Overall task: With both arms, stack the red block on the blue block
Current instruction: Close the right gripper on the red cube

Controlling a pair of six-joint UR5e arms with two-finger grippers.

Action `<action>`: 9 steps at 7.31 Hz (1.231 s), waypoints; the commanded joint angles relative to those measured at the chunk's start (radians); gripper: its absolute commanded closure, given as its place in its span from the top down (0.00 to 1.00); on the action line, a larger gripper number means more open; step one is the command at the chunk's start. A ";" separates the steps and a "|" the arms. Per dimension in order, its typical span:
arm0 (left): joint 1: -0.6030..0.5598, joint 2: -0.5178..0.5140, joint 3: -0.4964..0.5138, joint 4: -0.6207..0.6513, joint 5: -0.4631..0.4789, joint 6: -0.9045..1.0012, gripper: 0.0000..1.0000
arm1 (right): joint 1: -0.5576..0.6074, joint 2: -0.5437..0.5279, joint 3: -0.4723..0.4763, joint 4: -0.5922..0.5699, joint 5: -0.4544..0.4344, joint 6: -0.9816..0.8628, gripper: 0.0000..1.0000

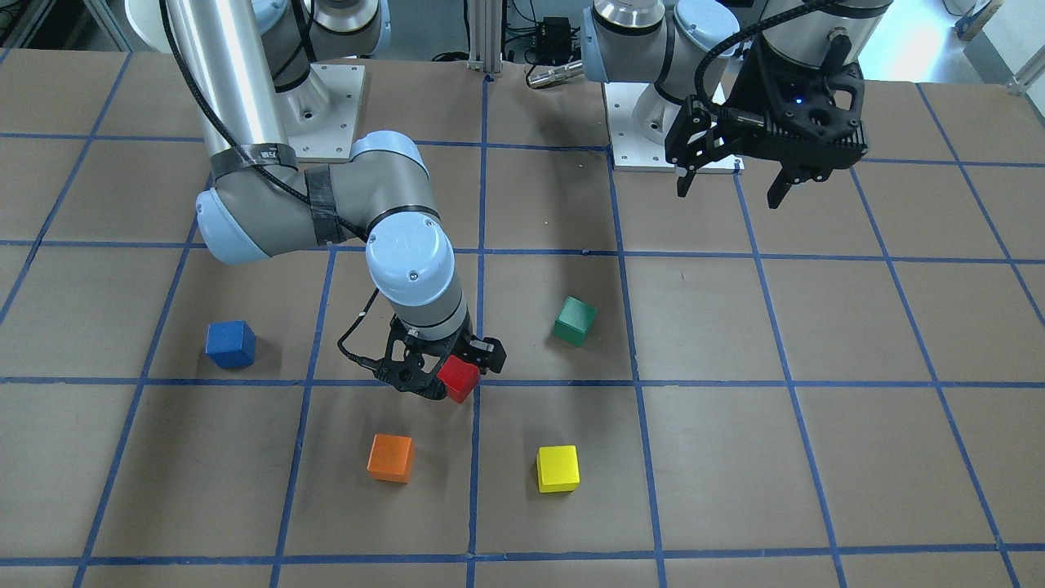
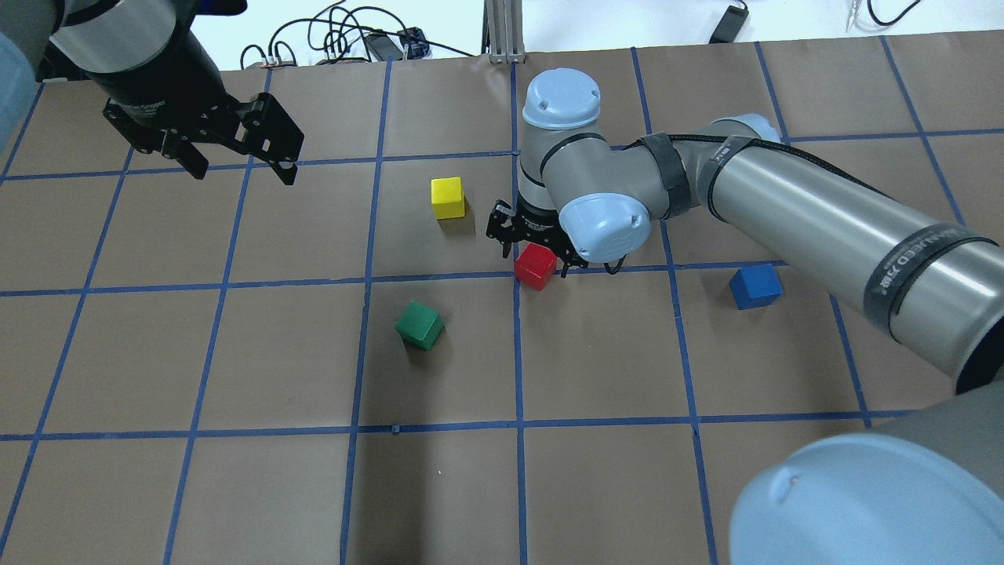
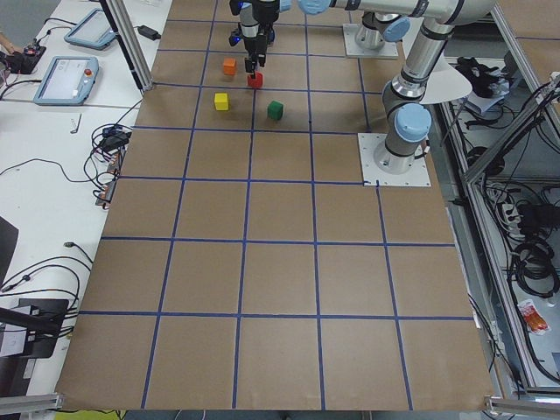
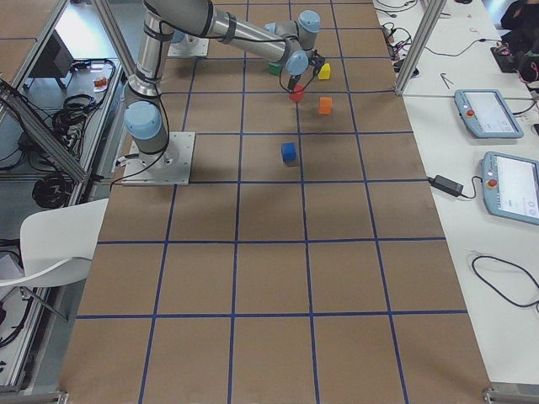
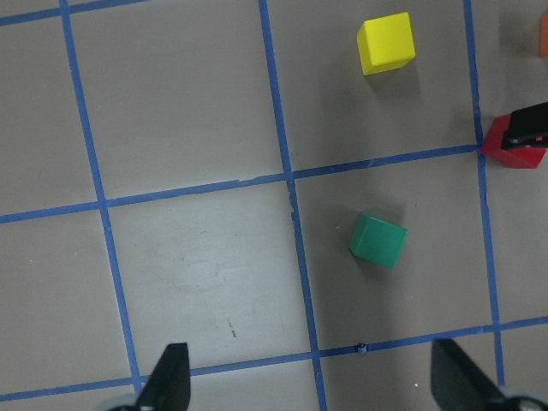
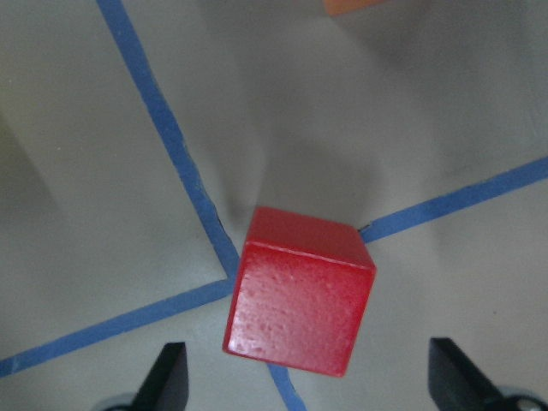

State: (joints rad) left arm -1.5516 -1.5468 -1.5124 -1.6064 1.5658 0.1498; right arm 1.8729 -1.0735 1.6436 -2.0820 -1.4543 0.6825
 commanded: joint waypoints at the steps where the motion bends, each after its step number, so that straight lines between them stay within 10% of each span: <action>1: -0.001 0.004 -0.002 0.000 -0.001 -0.001 1.00 | 0.000 0.032 -0.004 -0.010 0.002 -0.001 1.00; 3: -0.001 0.002 -0.003 0.000 0.005 0.000 1.00 | 0.000 0.036 -0.005 -0.015 0.000 -0.004 1.00; 4: -0.001 0.001 -0.005 0.000 0.002 0.000 1.00 | 0.000 0.040 -0.004 -0.050 -0.001 0.000 0.83; 6: -0.001 -0.002 -0.003 0.000 -0.001 -0.001 1.00 | -0.001 0.041 -0.007 -0.050 -0.003 -0.015 0.00; 9: 0.001 -0.002 -0.003 0.002 -0.001 -0.001 1.00 | -0.011 0.027 -0.059 -0.009 -0.014 -0.018 0.00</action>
State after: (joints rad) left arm -1.5522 -1.5485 -1.5156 -1.6051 1.5648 0.1488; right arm 1.8676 -1.0405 1.6185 -2.1180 -1.4631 0.6664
